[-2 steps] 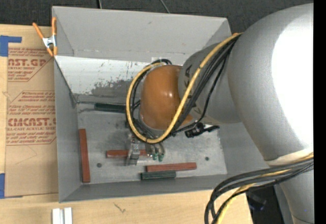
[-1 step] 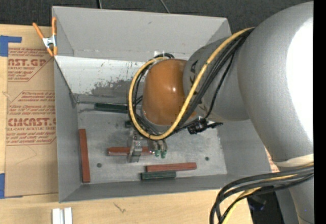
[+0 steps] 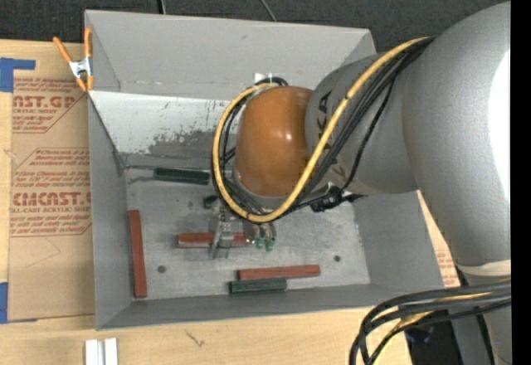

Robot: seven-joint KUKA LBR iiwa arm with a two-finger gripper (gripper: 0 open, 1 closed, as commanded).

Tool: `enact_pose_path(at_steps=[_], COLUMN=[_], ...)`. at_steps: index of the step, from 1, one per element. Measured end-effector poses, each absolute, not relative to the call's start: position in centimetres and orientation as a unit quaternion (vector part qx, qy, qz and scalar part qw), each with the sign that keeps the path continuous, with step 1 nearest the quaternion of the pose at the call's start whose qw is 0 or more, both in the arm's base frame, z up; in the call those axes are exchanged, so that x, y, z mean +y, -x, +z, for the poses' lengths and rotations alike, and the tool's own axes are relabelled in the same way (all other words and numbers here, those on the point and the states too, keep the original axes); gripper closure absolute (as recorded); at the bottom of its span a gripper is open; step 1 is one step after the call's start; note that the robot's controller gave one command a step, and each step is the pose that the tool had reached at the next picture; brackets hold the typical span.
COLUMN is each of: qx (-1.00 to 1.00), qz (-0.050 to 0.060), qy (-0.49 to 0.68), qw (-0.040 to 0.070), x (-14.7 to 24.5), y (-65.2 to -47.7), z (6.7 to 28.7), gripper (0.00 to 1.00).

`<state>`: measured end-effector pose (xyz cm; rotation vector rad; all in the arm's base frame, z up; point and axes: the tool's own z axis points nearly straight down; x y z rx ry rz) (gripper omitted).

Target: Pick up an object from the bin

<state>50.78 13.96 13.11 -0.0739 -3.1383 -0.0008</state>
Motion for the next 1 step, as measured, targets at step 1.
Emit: enact_pose_path(at_steps=[1], qx=[-1.0], qz=[-0.001], qy=[0.024], qw=[-0.001], x=[13.98], y=[-50.81], z=[14.36], gripper=[1.0])
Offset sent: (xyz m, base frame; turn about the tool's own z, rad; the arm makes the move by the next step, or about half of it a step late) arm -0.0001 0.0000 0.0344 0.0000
